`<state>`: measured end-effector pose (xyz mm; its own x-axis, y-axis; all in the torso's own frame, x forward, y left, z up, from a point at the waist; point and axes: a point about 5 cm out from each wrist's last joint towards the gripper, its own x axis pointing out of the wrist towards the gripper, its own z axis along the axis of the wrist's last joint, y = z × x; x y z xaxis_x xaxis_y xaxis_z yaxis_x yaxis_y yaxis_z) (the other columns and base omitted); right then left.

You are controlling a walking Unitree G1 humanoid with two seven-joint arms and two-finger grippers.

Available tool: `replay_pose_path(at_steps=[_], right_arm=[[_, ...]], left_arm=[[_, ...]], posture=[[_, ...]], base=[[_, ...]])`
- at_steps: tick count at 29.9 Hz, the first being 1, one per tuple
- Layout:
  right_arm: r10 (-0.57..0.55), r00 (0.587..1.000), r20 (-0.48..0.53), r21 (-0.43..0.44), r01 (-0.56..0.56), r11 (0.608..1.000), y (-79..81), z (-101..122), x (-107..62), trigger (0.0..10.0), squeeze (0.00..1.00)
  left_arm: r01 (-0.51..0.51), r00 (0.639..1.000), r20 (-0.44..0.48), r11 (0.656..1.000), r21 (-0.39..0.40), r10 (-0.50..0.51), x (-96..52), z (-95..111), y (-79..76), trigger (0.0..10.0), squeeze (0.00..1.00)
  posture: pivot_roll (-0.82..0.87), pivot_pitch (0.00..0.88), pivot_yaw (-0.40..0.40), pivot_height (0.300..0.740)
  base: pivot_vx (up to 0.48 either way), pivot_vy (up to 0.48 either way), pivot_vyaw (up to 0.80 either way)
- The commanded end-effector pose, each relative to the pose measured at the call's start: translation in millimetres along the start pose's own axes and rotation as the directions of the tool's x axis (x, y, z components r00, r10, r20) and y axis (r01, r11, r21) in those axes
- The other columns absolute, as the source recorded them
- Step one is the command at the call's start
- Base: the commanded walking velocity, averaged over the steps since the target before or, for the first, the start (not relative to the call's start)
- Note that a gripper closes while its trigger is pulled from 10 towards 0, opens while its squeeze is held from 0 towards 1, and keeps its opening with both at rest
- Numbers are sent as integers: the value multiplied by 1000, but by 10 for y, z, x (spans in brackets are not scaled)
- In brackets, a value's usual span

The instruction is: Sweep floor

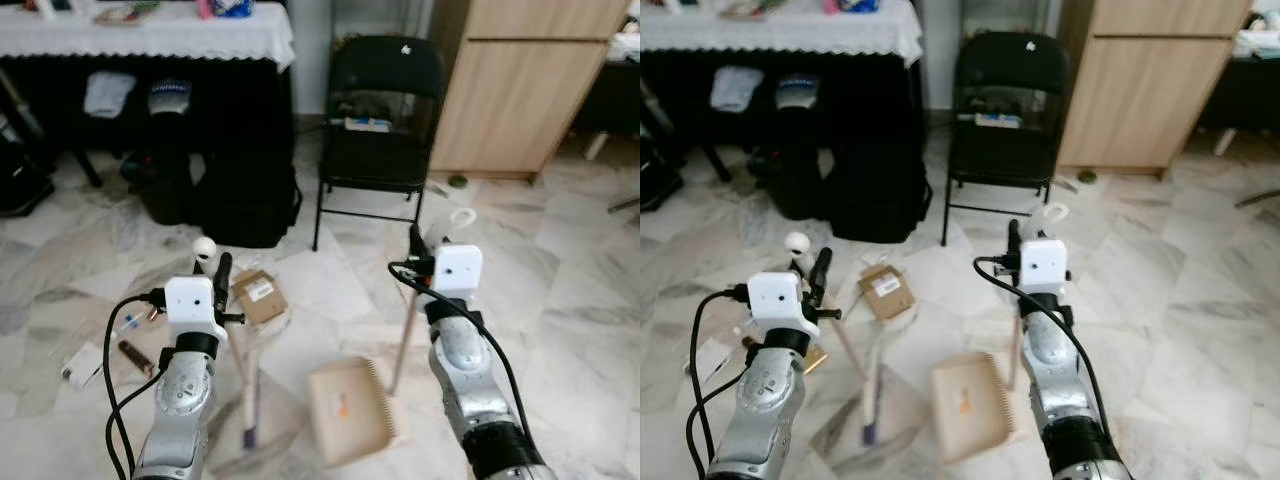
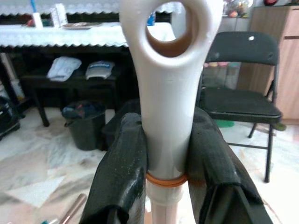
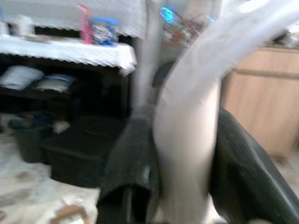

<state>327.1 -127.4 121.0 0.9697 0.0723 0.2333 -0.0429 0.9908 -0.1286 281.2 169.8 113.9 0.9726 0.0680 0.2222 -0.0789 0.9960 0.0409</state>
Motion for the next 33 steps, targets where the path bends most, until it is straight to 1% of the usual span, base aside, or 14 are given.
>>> replay_pose_path(at_steps=[1, 29, 33], right_arm=[[-20, 998, 54, 24, 19, 1000, -38, 108, 42, 10000, 0], [-4, 999, 53, 12, 4, 1000, -34, 116, 64, 10000, 0], [-4, 999, 52, 8, 4, 1000, -36, 119, 67, 10000, 0]], left_arm=[[14, 999, 35, 1000, 2, -14, 29, 70, -40, 10000, 0], [21, 999, 37, 1000, -3, -21, 49, 58, -67, 10000, 0], [21, 999, 45, 1000, 0, -21, 52, 67, -67, 10000, 0]], posture=[[99, 53, 5, 740], [93, 23, -2, 740], [90, 31, -1, 740]], base=[[0, 337, 0], [0, 324, 0], [0, 67, 0]])
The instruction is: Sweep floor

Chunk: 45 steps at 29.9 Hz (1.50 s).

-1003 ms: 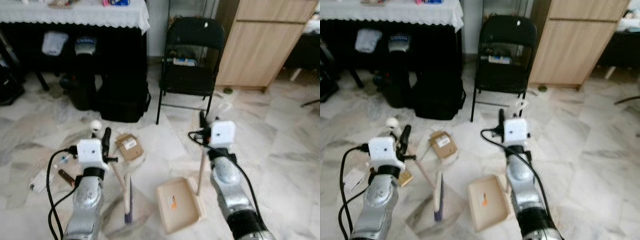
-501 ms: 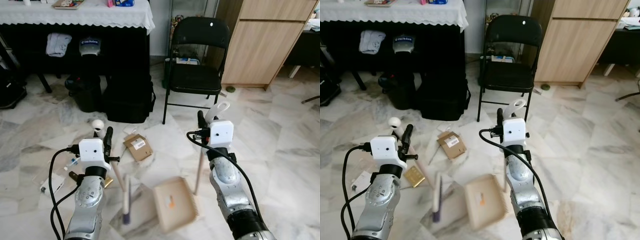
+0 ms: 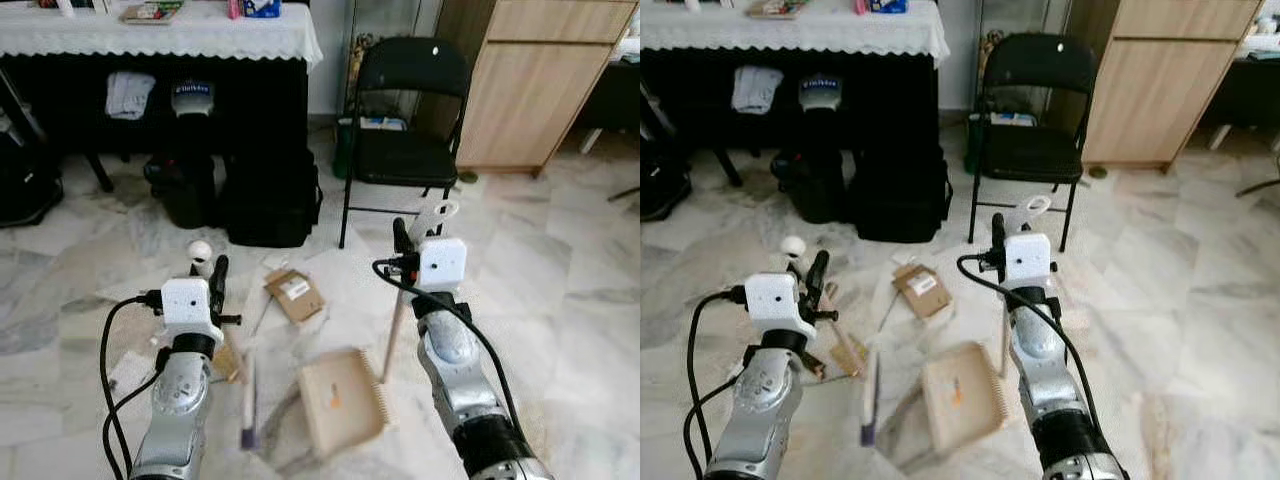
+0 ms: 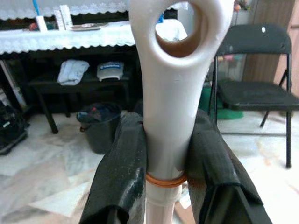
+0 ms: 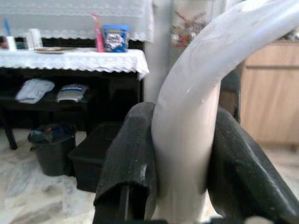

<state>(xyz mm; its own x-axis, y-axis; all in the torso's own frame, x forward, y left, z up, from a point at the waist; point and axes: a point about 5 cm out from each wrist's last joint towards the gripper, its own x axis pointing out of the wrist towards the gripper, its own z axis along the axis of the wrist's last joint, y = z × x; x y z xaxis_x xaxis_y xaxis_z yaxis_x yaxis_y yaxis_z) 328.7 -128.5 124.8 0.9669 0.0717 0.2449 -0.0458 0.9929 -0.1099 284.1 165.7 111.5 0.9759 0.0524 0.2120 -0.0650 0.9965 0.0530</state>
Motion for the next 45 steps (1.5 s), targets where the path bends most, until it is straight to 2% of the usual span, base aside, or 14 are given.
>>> replay_pose_path(at_steps=[1, 5, 28, 45], right_arm=[[-2, 999, 40, -14, 2, 1000, -20, 86, 45, 10000, 0], [6, 999, 44, -44, -4, 999, -21, 89, 35, 10000, 0], [7, 1000, 30, -34, -6, 999, -14, 73, 31, 10000, 0], [12, 1000, 25, -27, -11, 1000, -4, 68, 31, 10000, 0]], left_arm=[[6, 998, 56, 1000, -8, -5, 32, 98, -25, 10000, 0], [10, 998, 60, 1000, -6, -10, 34, 102, -32, 10000, 0], [0, 998, 63, 1000, -2, 0, 30, 108, -18, 10000, 0], [2, 999, 48, 1000, 22, -3, 24, 89, -24, 10000, 0]], posture=[[90, 35, 0, 740], [90, 41, 0, 740], [91, 56, -3, 740], [92, 60, -7, 740]], base=[[0, 0, 0], [0, 0, 600], [0, 0, 790], [0, 0, 0]])
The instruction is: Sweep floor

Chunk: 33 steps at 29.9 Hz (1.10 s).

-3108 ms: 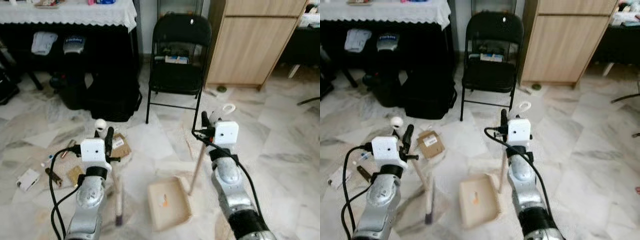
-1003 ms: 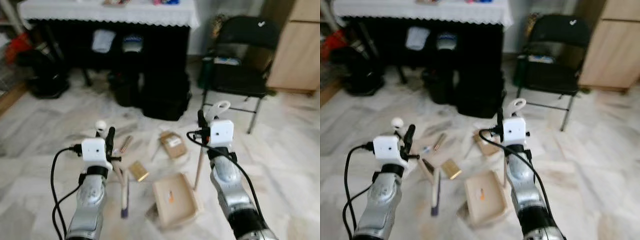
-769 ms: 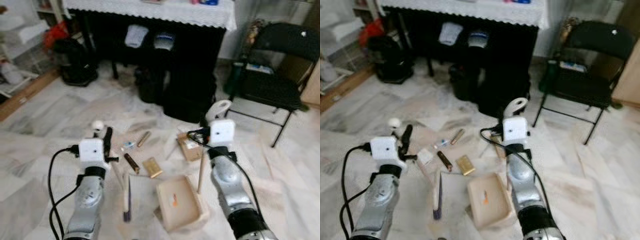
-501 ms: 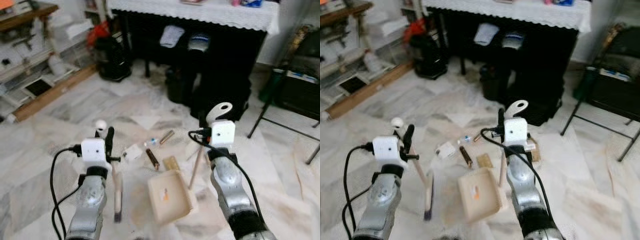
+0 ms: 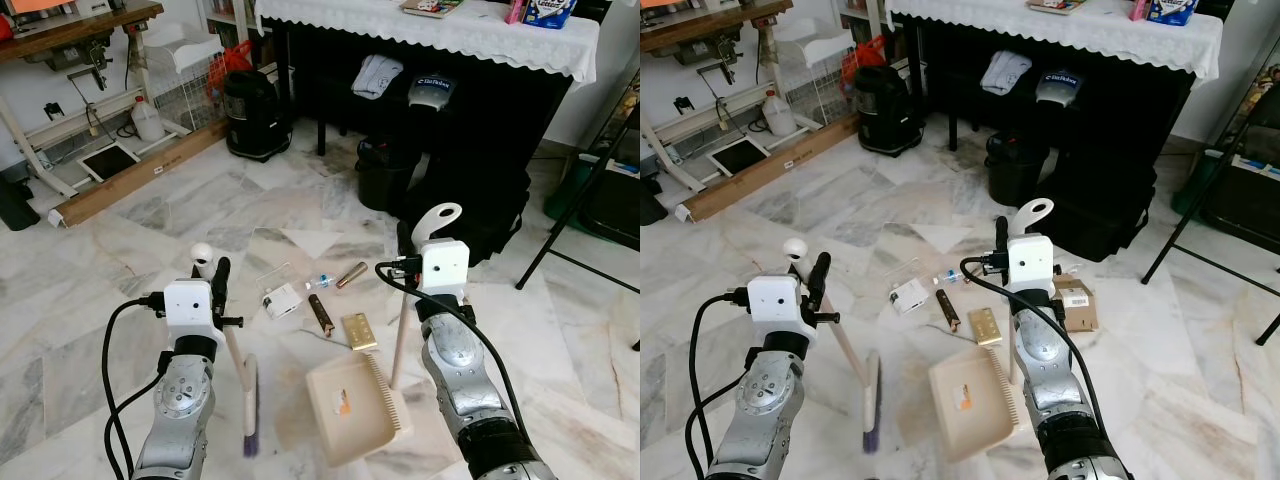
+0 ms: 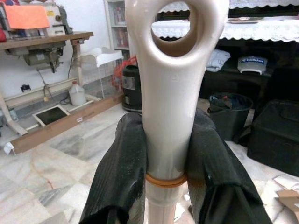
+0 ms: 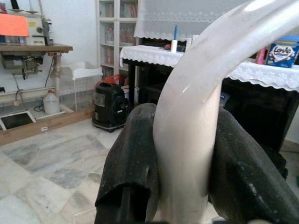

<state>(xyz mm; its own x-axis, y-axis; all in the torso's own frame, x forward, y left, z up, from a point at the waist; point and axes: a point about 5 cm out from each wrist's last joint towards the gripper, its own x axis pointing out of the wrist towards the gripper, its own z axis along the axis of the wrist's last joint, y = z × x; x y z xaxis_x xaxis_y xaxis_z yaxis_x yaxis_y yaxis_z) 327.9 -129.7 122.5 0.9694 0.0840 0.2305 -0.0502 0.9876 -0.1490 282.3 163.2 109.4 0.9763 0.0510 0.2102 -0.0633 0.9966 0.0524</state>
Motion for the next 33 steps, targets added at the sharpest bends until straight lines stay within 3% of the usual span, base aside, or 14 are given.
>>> replay_pose_path(at_steps=[1, 7, 12, 26, 33], right_arm=[[-3, 999, 37, 12, 3, 1000, 2, 89, 45, 10000, 0], [2, 999, 39, 2, -2, 1000, 2, 91, 45, 10000, 0], [7, 999, 40, 1, -7, 1000, 11, 92, 41, 10000, 0], [7, 999, 39, 12, -7, 1000, 9, 92, 40, 10000, 0], [9, 999, 36, 7, -9, 1000, 6, 88, 40, 10000, 0]], left_arm=[[1, 999, 50, 1000, 24, -2, 48, 103, 0, 10000, 0], [-2, 999, 50, 1000, 23, 1, 47, 103, 0, 10000, 0], [-7, 999, 50, 1000, 22, 6, 44, 102, 3, 10000, 0], [-13, 999, 49, 999, 30, 11, 42, 98, 11, 10000, 0], [-21, 999, 51, 999, 36, 19, 39, 99, 15, 10000, 0]], posture=[[91, 60, -7, 740], [91, 61, -7, 740], [92, 61, -8, 740], [91, 62, -12, 740], [91, 61, -14, 740]], base=[[0, -251, 0], [0, -256, 0], [0, -249, 685], [0, 0, 0], [0, -249, 0]])
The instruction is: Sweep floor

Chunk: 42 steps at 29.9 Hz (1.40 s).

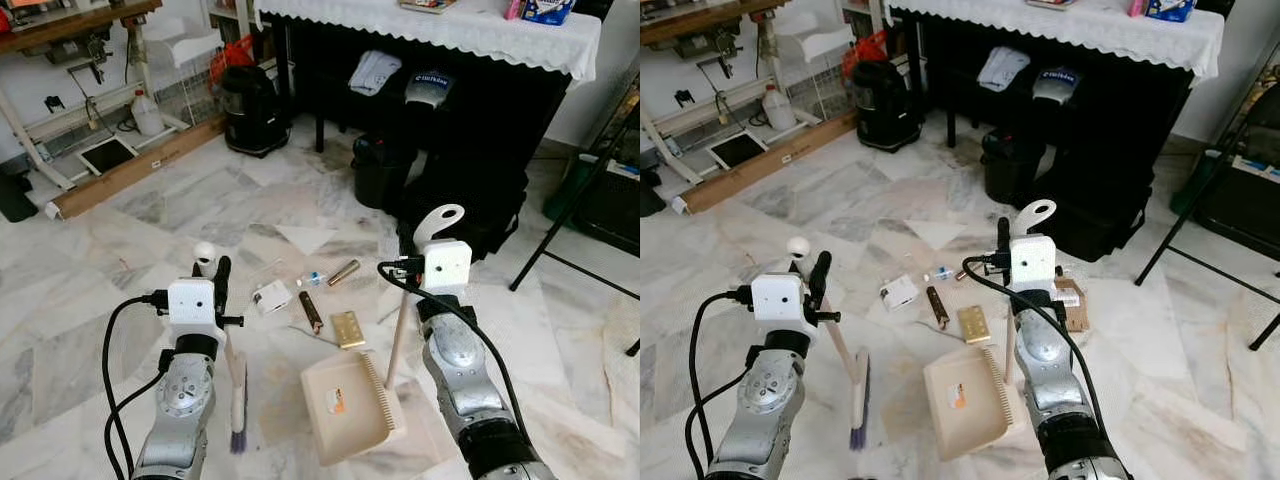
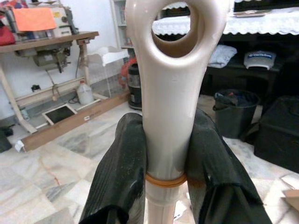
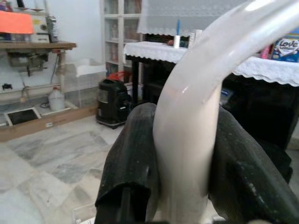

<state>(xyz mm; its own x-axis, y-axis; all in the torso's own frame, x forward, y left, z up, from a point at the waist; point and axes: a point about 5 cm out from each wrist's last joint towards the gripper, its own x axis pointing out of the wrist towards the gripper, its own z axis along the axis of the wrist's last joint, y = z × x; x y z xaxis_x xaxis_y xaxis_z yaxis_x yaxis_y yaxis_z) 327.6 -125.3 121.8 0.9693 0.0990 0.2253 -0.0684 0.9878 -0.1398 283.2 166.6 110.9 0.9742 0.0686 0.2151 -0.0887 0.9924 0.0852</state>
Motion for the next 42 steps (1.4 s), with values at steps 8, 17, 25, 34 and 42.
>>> replay_pose_path(at_steps=[8, 17, 25, 34, 42], right_arm=[[-5, 999, 39, -6, 5, 1000, -38, 91, 43, 10000, 0], [-5, 999, 37, -5, 5, 1000, -35, 89, 40, 10000, 0], [-2, 999, 35, -2, 2, 1000, -34, 88, 36, 10000, 0], [1, 999, 34, -3, -1, 1000, -31, 86, 36, 10000, 0], [5, 999, 31, 4, -5, 1000, -20, 85, 36, 10000, 0]], left_arm=[[-8, 999, 48, 1000, 2, 8, 30, 91, -10, 10000, 0], [-12, 999, 44, 1000, -5, 12, 25, 85, -6, 10000, 0], [-2, 999, 53, 1000, -25, 4, 18, 94, -18, 10000, 0], [-3, 999, 42, 1000, -25, 4, 18, 85, -18, 10000, 0], [-6, 999, 40, 1000, -23, 7, 20, 81, -13, 10000, 0]], posture=[[91, 63, -14, 740], [90, 64, -15, 740], [89, 65, -15, 740], [89, 64, -17, 740], [89, 64, -17, 740]], base=[[0, -292, 0], [0, -225, 0], [0, 0, 0], [0, 0, 0], [207, 0, 0]])
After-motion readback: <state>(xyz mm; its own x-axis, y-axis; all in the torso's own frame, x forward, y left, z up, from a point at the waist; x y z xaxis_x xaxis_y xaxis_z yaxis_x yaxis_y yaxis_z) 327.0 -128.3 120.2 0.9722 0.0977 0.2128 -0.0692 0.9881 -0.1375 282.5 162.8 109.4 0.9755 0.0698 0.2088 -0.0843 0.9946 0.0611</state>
